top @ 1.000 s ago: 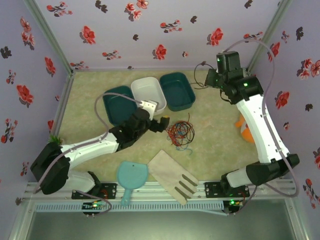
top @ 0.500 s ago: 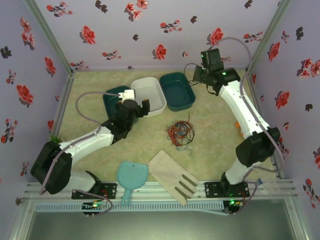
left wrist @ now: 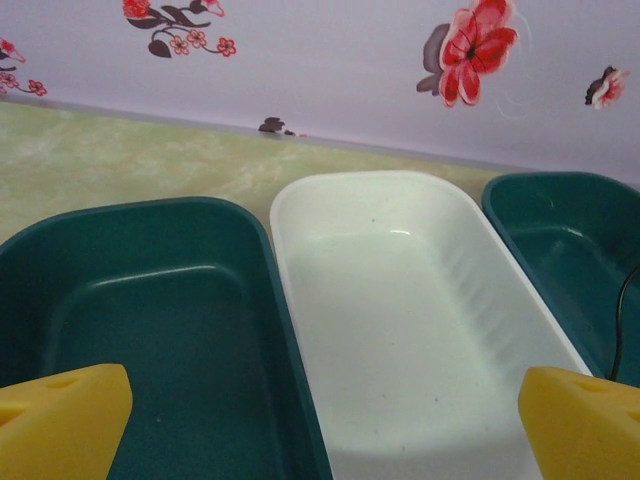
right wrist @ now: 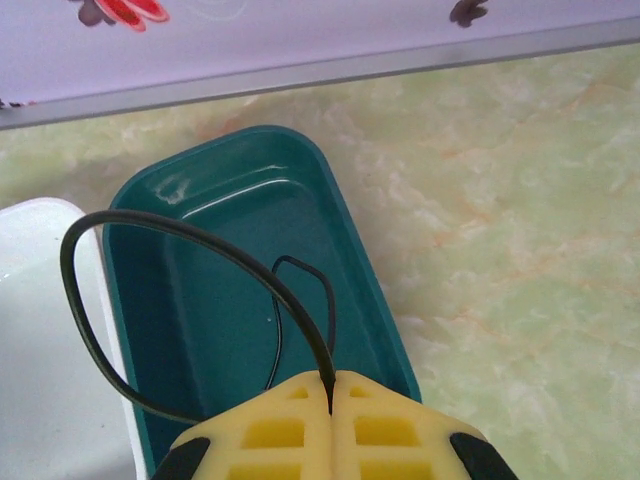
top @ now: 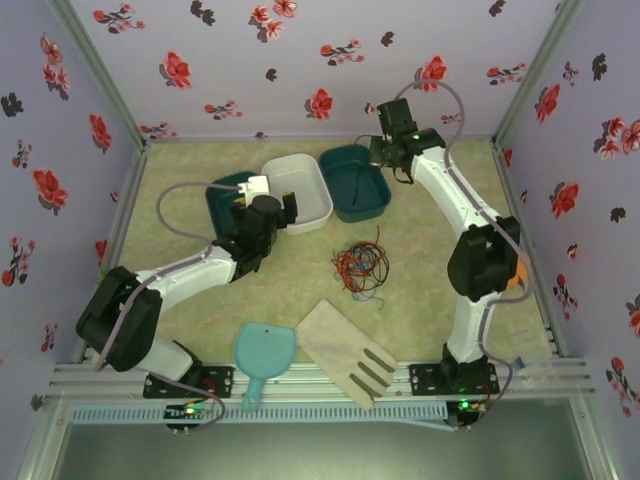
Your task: Untangle the cables
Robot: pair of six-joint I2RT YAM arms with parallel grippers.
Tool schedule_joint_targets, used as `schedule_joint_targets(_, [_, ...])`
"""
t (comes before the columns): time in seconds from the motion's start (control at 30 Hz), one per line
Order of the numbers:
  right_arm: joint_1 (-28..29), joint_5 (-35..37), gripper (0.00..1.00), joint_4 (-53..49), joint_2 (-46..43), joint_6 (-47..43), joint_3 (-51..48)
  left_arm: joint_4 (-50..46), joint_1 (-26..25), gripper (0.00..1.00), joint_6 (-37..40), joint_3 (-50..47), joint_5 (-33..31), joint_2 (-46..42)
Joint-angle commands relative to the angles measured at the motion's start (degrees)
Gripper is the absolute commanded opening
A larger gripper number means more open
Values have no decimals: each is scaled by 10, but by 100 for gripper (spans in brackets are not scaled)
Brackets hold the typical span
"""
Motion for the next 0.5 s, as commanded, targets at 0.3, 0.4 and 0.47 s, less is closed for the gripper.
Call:
schedule_joint_targets(0.3, [16,0,7,-24,118,-32,78,7,8,100,-33,12,-29,-1])
schedule_joint_targets(0.4, [16,2,17,-32,137,-34,81,6,7,100,-35,6,-29,-6])
schedule_joint_targets(0.47, [17,4,25,-36,142,-36,79,5,7,100,-35,5,-29,-7])
